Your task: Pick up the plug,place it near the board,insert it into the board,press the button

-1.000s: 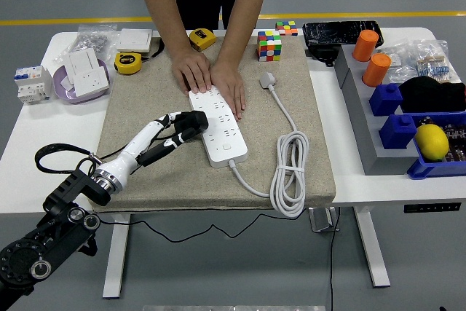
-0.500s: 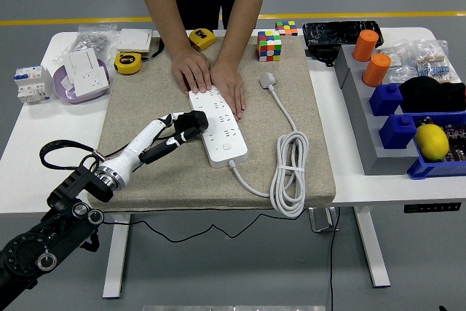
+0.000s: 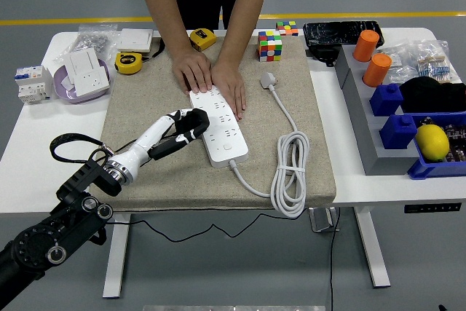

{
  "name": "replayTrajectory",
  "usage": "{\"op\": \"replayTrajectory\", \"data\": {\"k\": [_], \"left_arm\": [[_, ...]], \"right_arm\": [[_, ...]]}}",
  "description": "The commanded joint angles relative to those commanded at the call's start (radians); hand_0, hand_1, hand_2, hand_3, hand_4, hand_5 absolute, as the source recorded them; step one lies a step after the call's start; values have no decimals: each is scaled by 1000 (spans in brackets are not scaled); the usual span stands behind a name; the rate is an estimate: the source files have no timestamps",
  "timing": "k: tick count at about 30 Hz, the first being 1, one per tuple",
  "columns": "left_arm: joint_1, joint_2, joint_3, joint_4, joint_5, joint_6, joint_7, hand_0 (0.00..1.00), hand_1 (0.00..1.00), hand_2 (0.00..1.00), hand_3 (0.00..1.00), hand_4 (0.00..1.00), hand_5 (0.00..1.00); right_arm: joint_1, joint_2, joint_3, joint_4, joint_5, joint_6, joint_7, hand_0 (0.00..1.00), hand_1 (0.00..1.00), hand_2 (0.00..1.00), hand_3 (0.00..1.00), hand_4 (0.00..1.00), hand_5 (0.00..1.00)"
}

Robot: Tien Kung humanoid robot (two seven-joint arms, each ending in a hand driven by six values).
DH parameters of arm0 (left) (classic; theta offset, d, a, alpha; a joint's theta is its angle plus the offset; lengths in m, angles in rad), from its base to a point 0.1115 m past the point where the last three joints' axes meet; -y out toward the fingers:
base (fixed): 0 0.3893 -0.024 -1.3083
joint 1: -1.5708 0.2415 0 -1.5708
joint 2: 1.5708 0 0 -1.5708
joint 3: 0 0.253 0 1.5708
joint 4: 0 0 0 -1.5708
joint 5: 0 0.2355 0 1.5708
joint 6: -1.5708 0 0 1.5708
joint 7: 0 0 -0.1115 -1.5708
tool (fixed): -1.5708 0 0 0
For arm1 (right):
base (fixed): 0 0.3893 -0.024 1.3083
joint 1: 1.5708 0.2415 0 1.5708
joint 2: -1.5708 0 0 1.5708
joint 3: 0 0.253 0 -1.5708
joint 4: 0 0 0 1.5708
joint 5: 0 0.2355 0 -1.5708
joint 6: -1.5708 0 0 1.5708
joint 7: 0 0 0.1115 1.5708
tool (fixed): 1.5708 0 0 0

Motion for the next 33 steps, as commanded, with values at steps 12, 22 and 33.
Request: {"op": "replayTrajectory", "data": {"k": [12,22,33], "left_arm": [[-54,13,84,23,21,3,-2,979,961,915,884,998,998],[-120,32,167,51,50,8,-8,980,959,912,883,998,998],[-161,47,218,59,99,15,-6,983,958,910,883,998,998]], "right_arm": [[6,-3,-4,0,-13,2,-3,998,851,782,815,998,983],[6,-6,-1,0,-26,3,-7,998,846,779,811,998,982],[7,-9,1,0,-39,4,-11,998,844,776,810,998,981]]}}
